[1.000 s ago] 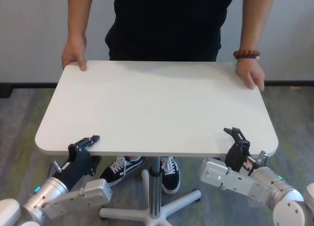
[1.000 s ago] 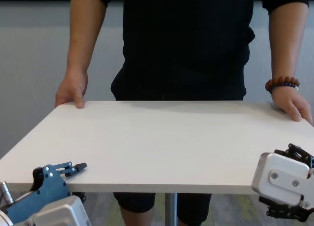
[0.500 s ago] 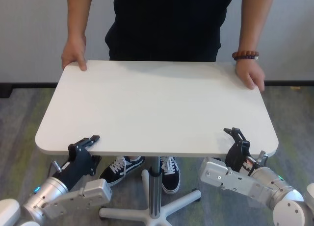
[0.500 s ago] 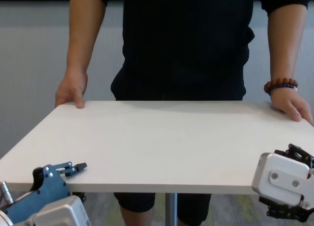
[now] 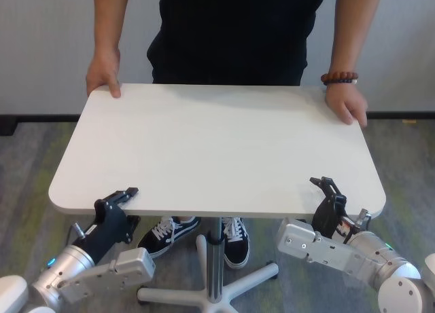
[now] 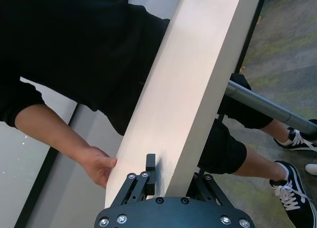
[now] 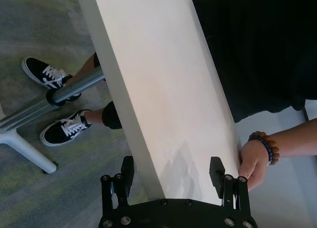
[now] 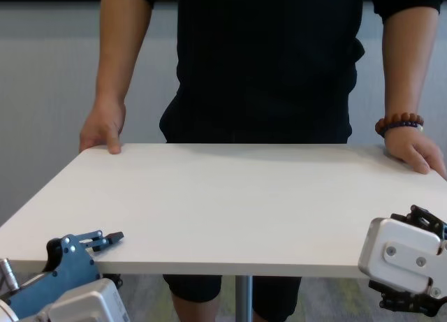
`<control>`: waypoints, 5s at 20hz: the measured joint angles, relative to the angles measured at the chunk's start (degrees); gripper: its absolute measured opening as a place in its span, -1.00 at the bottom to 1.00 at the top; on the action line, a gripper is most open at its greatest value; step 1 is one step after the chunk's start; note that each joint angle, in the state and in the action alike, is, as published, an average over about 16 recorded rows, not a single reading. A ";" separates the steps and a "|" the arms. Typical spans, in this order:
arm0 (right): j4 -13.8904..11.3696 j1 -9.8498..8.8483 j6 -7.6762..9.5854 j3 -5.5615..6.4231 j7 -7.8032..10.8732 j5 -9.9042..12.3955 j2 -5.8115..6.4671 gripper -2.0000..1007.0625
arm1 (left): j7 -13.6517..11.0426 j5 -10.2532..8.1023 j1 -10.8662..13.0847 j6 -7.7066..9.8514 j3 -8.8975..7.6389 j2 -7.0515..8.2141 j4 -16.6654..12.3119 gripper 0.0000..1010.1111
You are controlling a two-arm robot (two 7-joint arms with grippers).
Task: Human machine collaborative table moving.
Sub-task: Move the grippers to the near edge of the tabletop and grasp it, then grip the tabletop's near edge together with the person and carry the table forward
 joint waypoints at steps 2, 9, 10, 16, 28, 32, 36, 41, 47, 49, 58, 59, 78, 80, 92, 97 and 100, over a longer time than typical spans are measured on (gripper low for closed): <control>0.00 0.00 0.00 0.00 0.00 0.00 0.00 0.99 | 0.00 0.00 0.00 0.00 0.00 0.00 0.00 -0.38; 0.00 0.00 0.00 0.00 0.00 0.00 0.00 0.96 | 0.00 0.00 0.00 0.00 0.00 0.00 0.00 -0.38; 0.00 0.00 0.00 0.00 0.00 0.00 0.00 0.96 | 0.00 0.00 0.00 0.00 0.00 0.00 0.00 -0.38; 0.00 0.00 0.00 0.00 0.00 0.00 0.00 0.90 | 0.00 0.00 0.00 0.00 0.00 0.00 0.00 -0.38; 0.00 0.00 0.00 0.00 0.00 0.00 0.00 0.77 | 0.00 0.00 0.00 0.00 0.00 0.00 0.00 -0.38; 0.00 0.00 0.00 0.00 0.00 0.00 0.00 0.72 | 0.00 0.00 0.00 0.00 0.00 0.00 0.00 -0.38; 0.00 0.00 0.00 0.00 0.00 0.00 0.00 0.68 | 0.00 0.00 0.00 0.00 0.00 0.00 0.00 -0.38; 0.00 0.00 0.00 0.00 0.00 0.00 0.00 0.61 | 0.00 0.00 0.00 0.00 0.00 0.00 0.00 -0.38; 0.00 0.00 0.00 0.00 0.00 0.00 0.00 0.53 | 0.00 0.00 0.00 0.00 0.00 0.00 0.00 -0.38; 0.00 0.00 0.00 0.00 0.00 0.00 0.00 0.50 | 0.00 0.00 0.00 0.00 0.00 0.00 0.00 -0.38; 0.00 0.00 0.00 0.00 0.00 0.00 0.00 0.38 | 0.00 0.00 0.00 0.00 0.00 0.00 0.00 -0.38; 0.00 0.00 0.00 0.00 0.00 0.00 0.00 0.36 | 0.00 0.00 0.00 0.00 0.00 0.00 0.00 -0.38; 0.01 0.00 0.00 0.00 0.00 0.00 0.00 0.19 | 0.00 0.00 -0.01 0.00 0.00 0.00 -0.01 -0.38; 0.01 0.00 0.00 0.00 0.00 0.00 0.00 0.19 | 0.00 0.00 -0.01 0.00 0.00 0.00 -0.01 -0.38; 0.01 0.00 0.00 -0.01 0.00 0.00 0.00 0.19 | 0.00 0.00 -0.01 0.00 0.01 0.00 -0.01 -0.38; 0.00 0.00 0.00 -0.01 0.00 0.00 0.00 0.19 | 0.00 0.00 -0.01 0.00 0.01 0.00 -0.01 -0.38; 0.00 0.00 0.00 -0.01 0.00 0.00 0.00 0.19 | -0.02 0.00 0.00 0.00 0.01 0.00 -0.01 -0.38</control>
